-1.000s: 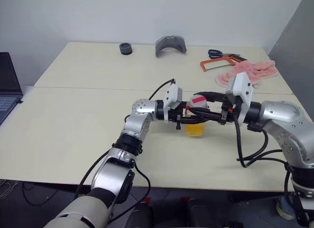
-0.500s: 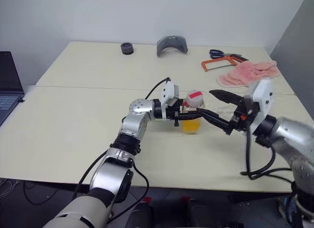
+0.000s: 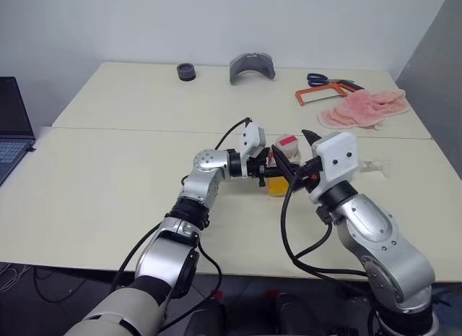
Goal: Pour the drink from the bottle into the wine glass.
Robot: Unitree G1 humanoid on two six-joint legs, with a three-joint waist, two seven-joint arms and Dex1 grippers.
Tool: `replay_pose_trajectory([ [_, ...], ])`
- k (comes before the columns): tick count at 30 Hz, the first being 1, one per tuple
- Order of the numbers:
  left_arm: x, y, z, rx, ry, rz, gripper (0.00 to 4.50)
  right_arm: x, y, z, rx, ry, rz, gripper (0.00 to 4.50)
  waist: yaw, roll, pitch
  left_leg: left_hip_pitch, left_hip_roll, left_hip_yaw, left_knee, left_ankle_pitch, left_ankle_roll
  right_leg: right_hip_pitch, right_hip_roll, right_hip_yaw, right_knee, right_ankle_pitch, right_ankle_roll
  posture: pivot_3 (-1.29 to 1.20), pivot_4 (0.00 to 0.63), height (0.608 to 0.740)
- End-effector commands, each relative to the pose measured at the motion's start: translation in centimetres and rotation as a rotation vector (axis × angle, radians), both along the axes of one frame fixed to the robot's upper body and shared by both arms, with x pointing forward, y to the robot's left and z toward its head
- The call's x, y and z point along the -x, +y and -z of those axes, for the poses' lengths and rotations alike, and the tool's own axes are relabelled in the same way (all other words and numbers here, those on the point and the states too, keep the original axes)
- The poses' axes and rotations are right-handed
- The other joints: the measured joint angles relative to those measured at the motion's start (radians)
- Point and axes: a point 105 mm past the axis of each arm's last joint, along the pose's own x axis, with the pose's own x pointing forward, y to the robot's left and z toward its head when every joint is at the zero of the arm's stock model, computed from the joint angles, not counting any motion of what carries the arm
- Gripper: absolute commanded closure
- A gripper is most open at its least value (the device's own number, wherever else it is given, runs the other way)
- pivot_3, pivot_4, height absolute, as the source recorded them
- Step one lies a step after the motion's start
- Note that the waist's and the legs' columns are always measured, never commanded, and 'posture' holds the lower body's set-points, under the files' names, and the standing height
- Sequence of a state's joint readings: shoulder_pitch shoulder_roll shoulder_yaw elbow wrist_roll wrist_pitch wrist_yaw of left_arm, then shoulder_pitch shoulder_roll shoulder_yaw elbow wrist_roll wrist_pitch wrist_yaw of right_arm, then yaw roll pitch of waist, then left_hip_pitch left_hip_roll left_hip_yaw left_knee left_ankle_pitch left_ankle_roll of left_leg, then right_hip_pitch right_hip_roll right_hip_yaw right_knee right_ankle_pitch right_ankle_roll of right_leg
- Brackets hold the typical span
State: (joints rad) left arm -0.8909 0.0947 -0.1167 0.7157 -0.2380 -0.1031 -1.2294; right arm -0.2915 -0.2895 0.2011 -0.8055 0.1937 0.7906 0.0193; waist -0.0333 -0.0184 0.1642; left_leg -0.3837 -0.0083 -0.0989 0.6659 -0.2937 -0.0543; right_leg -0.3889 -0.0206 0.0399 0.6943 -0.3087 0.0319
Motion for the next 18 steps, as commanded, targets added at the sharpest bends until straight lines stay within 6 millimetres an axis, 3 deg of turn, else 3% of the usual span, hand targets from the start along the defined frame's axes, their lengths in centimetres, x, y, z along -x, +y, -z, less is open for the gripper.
replay_pose_trajectory([
  [1,0.03,-0.45,-2.02,0.026,-0.081,0.012,2.79,-0.23,-0.12,-0.95,-0.008,-0.057,0.028,0.88,0.000,0.000,0.000,0.000,0.000,0.000,0.000,0.000,0.000,0.000,0.000,0.000,0.000,0.000,0.000,0.00,0.150,0.740],
  [5,-0.01,-0.32,-1.95,0.022,-0.085,0.009,2.79,-0.71,-0.52,-0.98,-0.021,-0.062,0.056,1.05,-0.001,0.000,0.000,0.000,0.000,0.000,0.000,0.000,0.000,0.000,0.000,0.000,0.000,0.000,0.000,0.00,0.150,0.740],
  [10,-0.06,-0.20,-1.90,0.017,-0.085,0.004,2.79,-0.62,-0.36,-1.31,-0.058,-0.079,0.043,2.48,-0.001,0.000,0.000,0.000,0.000,0.000,0.000,0.000,0.001,0.000,0.000,0.000,0.000,0.000,0.000,0.00,0.150,0.740],
  [18,-0.05,-0.02,-1.70,0.010,-0.082,0.004,2.79,-0.25,0.29,-1.43,-0.094,-0.086,-0.013,2.57,-0.002,0.000,0.000,0.000,0.000,0.000,0.000,0.000,0.001,0.000,0.000,0.000,0.000,0.000,0.000,0.00,0.150,0.740],
])
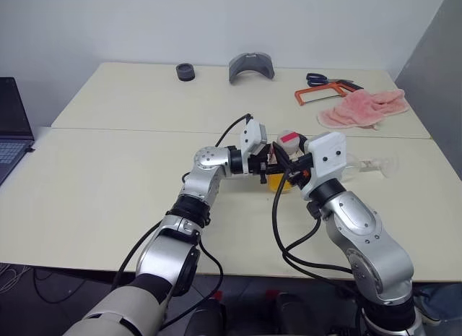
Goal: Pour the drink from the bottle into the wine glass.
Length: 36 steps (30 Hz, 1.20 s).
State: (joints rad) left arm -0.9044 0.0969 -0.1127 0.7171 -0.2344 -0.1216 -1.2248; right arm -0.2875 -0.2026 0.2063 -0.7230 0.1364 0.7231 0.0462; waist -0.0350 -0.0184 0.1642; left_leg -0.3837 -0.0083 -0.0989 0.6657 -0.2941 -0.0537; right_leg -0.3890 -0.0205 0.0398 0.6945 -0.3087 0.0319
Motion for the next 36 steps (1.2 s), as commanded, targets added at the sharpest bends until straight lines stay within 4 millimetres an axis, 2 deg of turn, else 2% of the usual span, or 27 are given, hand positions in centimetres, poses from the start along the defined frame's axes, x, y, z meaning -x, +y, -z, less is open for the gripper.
replay_pose_trajectory([
  [1,0.12,-0.01,-1.07,0.004,-0.050,0.010,2.79,0.76,-0.15,-2.02,-0.044,-0.097,-0.029,2.57,0.000,0.000,0.000,0.000,0.000,0.000,0.000,0.000,0.000,0.000,0.000,0.000,0.000,0.000,0.000,0.00,0.150,0.740],
  [14,0.21,0.21,-1.05,0.002,-0.052,0.011,2.79,0.59,-0.04,-2.33,-0.078,-0.115,-0.052,2.57,-0.001,0.000,0.000,0.000,0.000,0.000,0.000,0.000,0.000,0.000,0.000,0.000,0.000,0.000,0.000,0.00,0.150,0.740],
  [18,0.23,0.24,-1.05,0.002,-0.051,0.011,2.79,0.39,0.09,-2.09,-0.070,-0.104,-0.042,1.24,-0.001,0.000,0.000,0.000,0.000,0.000,0.000,0.000,0.000,0.000,0.000,0.000,0.000,0.000,0.000,0.00,0.150,0.740],
  [19,0.24,0.24,-1.05,0.002,-0.052,0.011,2.79,0.37,0.15,-2.07,-0.066,-0.104,-0.042,1.20,-0.001,0.000,0.000,0.000,0.000,0.000,0.000,0.000,0.000,0.000,0.000,0.000,0.000,0.000,0.000,0.00,0.150,0.740],
  [31,0.26,0.16,-1.05,-0.002,-0.057,0.013,2.79,-0.04,-0.05,-1.78,-0.041,-0.089,-0.019,1.20,-0.001,0.000,0.000,0.000,0.000,0.000,0.000,0.000,0.000,0.000,0.000,0.000,0.001,0.000,0.000,0.00,0.150,0.740],
  [34,0.29,0.14,-1.06,-0.001,-0.056,0.014,2.79,0.05,0.14,-1.60,-0.036,-0.081,-0.039,1.80,-0.001,0.000,0.000,0.000,0.000,0.000,0.000,0.000,0.000,0.000,0.000,0.000,0.000,0.000,0.000,0.00,0.150,0.740],
  [36,0.30,0.14,-1.05,-0.001,-0.056,0.015,2.79,0.15,0.35,-1.50,-0.029,-0.076,-0.062,2.45,-0.001,0.000,0.000,0.000,0.000,0.000,0.000,0.000,0.000,0.000,0.000,0.000,0.000,0.000,0.000,0.00,0.150,0.740],
])
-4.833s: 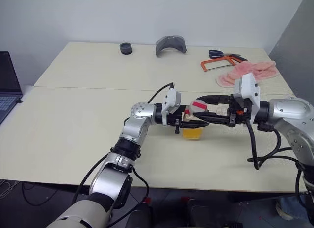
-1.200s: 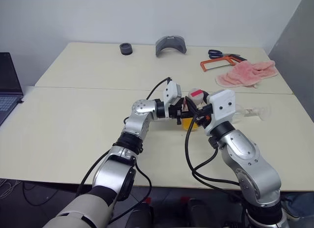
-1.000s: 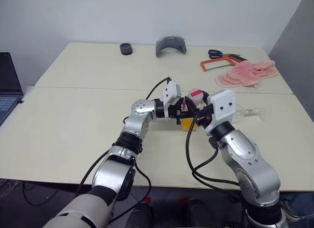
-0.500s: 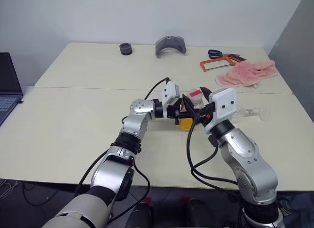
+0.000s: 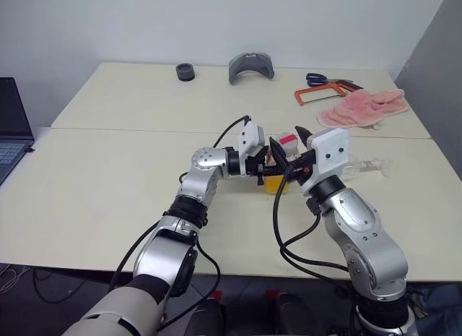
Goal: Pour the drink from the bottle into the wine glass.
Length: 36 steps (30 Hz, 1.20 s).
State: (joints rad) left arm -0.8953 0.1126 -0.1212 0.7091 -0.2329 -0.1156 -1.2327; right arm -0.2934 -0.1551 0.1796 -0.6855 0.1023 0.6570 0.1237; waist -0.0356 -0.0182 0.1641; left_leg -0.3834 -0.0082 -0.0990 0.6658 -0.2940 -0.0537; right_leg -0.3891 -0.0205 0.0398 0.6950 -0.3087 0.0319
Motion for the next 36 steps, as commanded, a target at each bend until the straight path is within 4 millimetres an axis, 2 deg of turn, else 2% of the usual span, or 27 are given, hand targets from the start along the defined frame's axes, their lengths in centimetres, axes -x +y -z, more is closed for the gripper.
replay_pose_trajectory([
  [1,0.3,-0.2,-1.4,0.018,-0.058,0.016,2.79,0.4,0.1,-0.9,-0.001,-0.036,-0.038,2.63,0.000,0.000,0.000,0.000,0.000,0.000,0.000,0.000,0.000,0.000,0.000,0.000,0.000,0.000,0.000,0.00,0.150,0.740],
  [5,0.5,-0.2,-1.4,0.011,-0.053,0.044,2.81,0.8,0.3,-1.1,0.050,-0.041,-0.158,2.63,0.000,0.000,0.000,0.000,0.000,0.000,0.000,0.000,0.000,0.000,0.000,0.000,0.000,0.000,0.000,0.00,0.150,0.740],
  [8,0.9,-0.1,-1.5,-0.001,-0.044,0.088,2.82,1.2,-0.2,-1.5,0.169,-0.045,-0.343,2.63,0.000,0.000,0.000,0.000,0.000,0.001,0.000,-0.001,0.001,0.000,0.000,0.000,0.000,0.000,0.000,0.00,0.150,0.740],
  [12,1.3,0.1,-1.9,-0.026,-0.051,0.157,2.83,2.0,-1.7,-1.3,0.395,0.095,-0.667,2.63,0.000,0.001,0.001,0.000,-0.002,0.002,0.000,-0.001,0.002,0.001,0.000,0.000,-0.001,0.000,0.000,0.00,0.150,0.740],
  [14,1.3,0.2,-2.3,-0.028,-0.060,0.167,2.83,1.9,-2.2,-2.0,0.395,0.146,-0.725,2.63,0.000,0.001,0.002,0.000,-0.002,0.002,-0.001,-0.001,0.002,0.001,0.001,-0.001,-0.002,0.000,0.000,0.00,0.150,0.740],
  [17,1.2,0.0,-2.6,-0.016,-0.068,0.165,2.83,2.6,-2.3,-2.2,0.383,0.202,-0.801,2.63,0.001,0.001,0.002,0.000,-0.001,0.001,-0.001,-0.001,0.002,0.001,0.002,-0.001,-0.002,0.000,0.000,0.00,0.150,0.740],
  [18,1.2,0.0,-2.7,-0.010,-0.066,0.161,2.83,2.3,-2.4,-2.4,0.378,0.183,-0.764,2.63,0.001,0.001,0.002,0.000,0.000,0.001,-0.001,-0.001,0.002,0.001,0.002,-0.001,-0.002,0.000,0.000,0.00,0.150,0.740],
  [20,1.2,0.0,-2.5,-0.004,-0.063,0.154,2.84,1.7,-2.8,-2.7,0.362,0.147,-0.695,1.89,0.000,0.001,0.002,0.000,0.000,0.001,-0.001,-0.001,0.002,0.000,0.001,0.000,-0.002,0.000,0.000,0.00,0.150,0.740],
  [24,1.3,0.0,-2.2,0.012,-0.051,0.134,2.84,1.9,-3.6,-3.5,0.299,0.093,-0.574,0.61,0.003,0.001,0.002,-0.001,0.001,0.001,0.000,-0.001,0.002,0.000,-0.001,0.000,-0.002,0.000,0.000,0.00,0.150,0.740],
  [26,1.3,0.0,-2.1,0.018,-0.045,0.127,2.84,2.3,-3.7,-3.7,0.265,0.066,-0.518,0.56,0.005,0.001,0.002,-0.001,0.000,0.000,0.000,-0.001,0.002,0.000,-0.001,0.000,-0.002,0.000,0.000,0.00,0.150,0.740],
  [29,1.4,-0.1,-1.9,0.021,-0.039,0.124,2.84,2.6,-3.0,-3.0,0.268,0.015,-0.389,0.56,0.005,0.001,0.002,-0.002,0.000,-0.001,0.000,0.000,0.001,0.000,-0.001,-0.001,-0.002,0.000,0.000,0.00,0.150,0.740],
  [36,1.6,-0.3,-1.8,0.017,-0.037,0.134,2.84,1.7,-1.8,-2.5,0.220,-0.041,-0.232,0.56,0.002,0.001,0.002,-0.001,0.000,0.000,0.000,0.000,0.001,0.000,0.000,0.000,0.000,0.000,0.000,0.00,0.150,0.740],
])
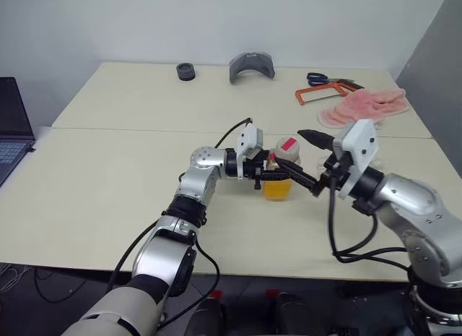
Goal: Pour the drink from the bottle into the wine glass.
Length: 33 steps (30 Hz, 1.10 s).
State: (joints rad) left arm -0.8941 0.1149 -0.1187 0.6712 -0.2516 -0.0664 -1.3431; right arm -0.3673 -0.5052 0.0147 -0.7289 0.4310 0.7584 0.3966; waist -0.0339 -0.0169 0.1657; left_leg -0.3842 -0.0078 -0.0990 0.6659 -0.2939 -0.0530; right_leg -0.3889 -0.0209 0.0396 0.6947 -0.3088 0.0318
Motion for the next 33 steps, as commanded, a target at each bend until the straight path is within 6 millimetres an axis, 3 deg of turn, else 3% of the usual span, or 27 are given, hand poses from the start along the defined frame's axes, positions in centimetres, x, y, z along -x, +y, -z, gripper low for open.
replay_pose_trajectory([
  [1,0.3,-0.3,-1.4,0.031,-0.050,0.021,2.84,0.1,0.1,-1.3,-0.018,-0.095,0.051,0.56,0.000,0.000,0.000,0.000,0.000,0.000,0.000,0.000,0.000,0.000,0.000,0.000,0.000,0.000,0.000,0.00,0.150,0.740],
  [7,0.2,-0.3,-1.4,0.032,-0.052,0.014,2.84,-0.3,-1.2,-1.4,-0.048,-0.091,0.110,0.56,0.001,0.000,0.000,0.000,0.000,0.000,0.000,0.000,0.000,0.000,0.000,0.000,0.000,0.000,0.000,0.00,0.150,0.740],
  [21,-0.2,0.1,-1.5,0.034,-0.054,-0.015,2.84,0.8,-3.3,-0.9,-0.042,-0.056,0.150,0.56,0.001,0.000,0.000,0.000,0.000,0.000,0.000,0.000,0.001,0.000,0.000,0.000,0.000,0.000,0.000,0.00,0.150,0.740],
  [33,-0.4,0.1,-1.6,0.031,-0.056,-0.017,2.85,2.7,-2.3,-0.4,-0.032,0.003,0.037,0.56,0.000,0.000,0.000,0.000,-0.001,0.001,0.000,-0.001,0.001,0.000,0.001,0.000,0.000,0.000,0.000,0.00,0.150,0.740],
])
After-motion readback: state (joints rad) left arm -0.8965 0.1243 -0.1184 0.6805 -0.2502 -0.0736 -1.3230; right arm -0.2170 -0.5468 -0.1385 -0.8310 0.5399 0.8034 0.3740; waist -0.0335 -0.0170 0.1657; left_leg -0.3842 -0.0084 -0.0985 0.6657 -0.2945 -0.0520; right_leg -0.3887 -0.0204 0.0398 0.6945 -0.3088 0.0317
